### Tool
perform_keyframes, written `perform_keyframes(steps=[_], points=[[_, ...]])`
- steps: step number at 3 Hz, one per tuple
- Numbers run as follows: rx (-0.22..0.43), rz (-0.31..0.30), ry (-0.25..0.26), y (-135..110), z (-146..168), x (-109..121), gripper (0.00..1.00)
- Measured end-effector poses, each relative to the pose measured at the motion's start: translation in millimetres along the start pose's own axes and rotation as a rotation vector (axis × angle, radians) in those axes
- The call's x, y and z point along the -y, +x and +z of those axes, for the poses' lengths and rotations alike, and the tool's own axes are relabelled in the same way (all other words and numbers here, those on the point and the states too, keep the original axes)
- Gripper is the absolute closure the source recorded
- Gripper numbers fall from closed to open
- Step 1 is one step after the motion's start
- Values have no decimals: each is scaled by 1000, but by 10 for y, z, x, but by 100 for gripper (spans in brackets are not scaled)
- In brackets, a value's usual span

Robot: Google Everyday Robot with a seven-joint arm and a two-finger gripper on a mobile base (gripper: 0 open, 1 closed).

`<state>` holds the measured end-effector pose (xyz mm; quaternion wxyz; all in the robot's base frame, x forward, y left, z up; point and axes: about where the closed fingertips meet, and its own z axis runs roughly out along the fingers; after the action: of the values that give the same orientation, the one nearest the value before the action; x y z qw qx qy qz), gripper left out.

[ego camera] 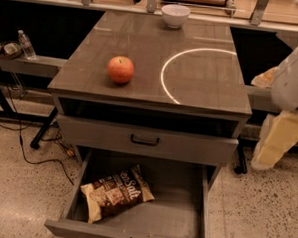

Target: Pick brown chip bag from middle drawer and place on counter

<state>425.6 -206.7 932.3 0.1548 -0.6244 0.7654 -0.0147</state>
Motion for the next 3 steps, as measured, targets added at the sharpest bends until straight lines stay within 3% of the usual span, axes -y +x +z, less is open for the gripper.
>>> perform_keyframes(steps=[1, 2, 3], points=[[60, -47, -55, 59, 606, -338, 0], [176, -87, -104, -136, 1355, -696, 0], [184, -90, -107, -154, 1398, -701, 0]])
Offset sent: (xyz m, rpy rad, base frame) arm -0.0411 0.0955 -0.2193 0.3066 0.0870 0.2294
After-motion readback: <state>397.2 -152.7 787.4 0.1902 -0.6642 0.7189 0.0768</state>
